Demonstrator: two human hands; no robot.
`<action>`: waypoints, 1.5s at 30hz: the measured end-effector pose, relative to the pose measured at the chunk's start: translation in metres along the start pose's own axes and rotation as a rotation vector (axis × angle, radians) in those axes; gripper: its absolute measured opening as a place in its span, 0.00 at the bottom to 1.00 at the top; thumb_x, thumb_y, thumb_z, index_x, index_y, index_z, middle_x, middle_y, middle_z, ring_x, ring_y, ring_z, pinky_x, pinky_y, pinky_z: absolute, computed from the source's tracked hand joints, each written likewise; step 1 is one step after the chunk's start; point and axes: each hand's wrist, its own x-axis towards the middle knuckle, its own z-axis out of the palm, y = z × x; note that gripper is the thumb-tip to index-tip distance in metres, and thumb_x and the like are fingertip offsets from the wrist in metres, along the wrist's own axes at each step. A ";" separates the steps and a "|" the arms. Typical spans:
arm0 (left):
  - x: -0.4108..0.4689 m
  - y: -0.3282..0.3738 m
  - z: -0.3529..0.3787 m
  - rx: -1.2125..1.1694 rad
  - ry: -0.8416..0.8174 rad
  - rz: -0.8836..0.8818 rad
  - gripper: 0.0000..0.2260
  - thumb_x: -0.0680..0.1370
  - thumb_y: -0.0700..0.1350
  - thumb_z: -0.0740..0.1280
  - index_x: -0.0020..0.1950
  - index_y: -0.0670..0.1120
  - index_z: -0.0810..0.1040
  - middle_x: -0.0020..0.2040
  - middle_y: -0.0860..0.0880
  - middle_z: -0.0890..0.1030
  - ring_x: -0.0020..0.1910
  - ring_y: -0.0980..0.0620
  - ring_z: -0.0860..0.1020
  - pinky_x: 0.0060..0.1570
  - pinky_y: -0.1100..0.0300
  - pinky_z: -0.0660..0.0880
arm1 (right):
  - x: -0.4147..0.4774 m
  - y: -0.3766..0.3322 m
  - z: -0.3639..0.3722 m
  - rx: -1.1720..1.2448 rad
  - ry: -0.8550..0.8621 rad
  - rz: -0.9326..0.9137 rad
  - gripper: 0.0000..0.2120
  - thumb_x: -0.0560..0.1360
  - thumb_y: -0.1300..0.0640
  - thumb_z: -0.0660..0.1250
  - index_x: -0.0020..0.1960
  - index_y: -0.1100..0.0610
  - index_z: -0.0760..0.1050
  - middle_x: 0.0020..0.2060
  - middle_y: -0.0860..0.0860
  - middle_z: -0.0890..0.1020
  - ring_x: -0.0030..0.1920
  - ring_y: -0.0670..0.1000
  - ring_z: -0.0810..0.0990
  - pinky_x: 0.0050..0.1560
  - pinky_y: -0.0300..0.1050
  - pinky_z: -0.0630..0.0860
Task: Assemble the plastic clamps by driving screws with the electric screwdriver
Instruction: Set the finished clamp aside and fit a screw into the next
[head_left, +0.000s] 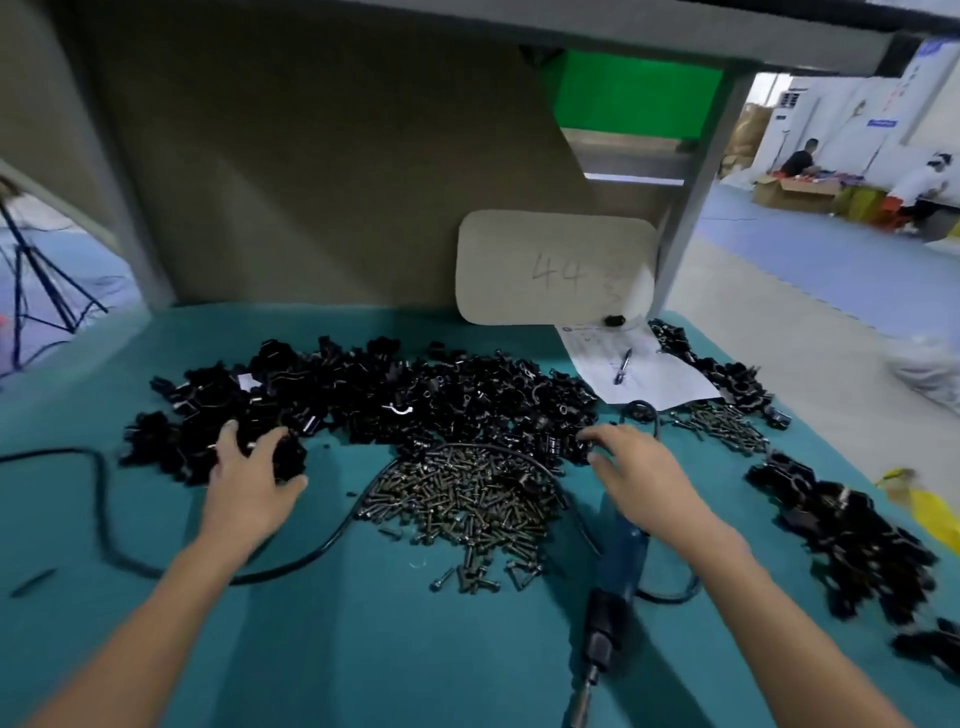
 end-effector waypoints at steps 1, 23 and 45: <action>0.000 -0.002 0.002 -0.032 0.022 0.020 0.29 0.77 0.49 0.74 0.76 0.50 0.68 0.82 0.43 0.45 0.72 0.31 0.65 0.69 0.39 0.68 | 0.018 -0.007 0.012 -0.041 -0.071 -0.040 0.18 0.84 0.59 0.60 0.73 0.52 0.72 0.68 0.55 0.75 0.66 0.59 0.74 0.65 0.52 0.72; -0.072 0.071 0.019 -1.328 -0.412 -0.248 0.20 0.81 0.57 0.64 0.61 0.41 0.74 0.47 0.45 0.74 0.40 0.51 0.73 0.43 0.55 0.78 | -0.021 -0.087 0.045 1.500 -0.236 0.133 0.20 0.71 0.53 0.77 0.63 0.48 0.81 0.51 0.57 0.83 0.48 0.52 0.80 0.52 0.46 0.80; -0.100 0.056 0.052 -0.809 -0.031 0.148 0.11 0.76 0.55 0.66 0.58 0.62 0.79 0.50 0.58 0.84 0.51 0.57 0.82 0.53 0.56 0.78 | -0.035 -0.105 0.086 1.604 -0.280 0.208 0.18 0.78 0.65 0.71 0.65 0.52 0.77 0.52 0.59 0.82 0.52 0.51 0.82 0.55 0.47 0.79</action>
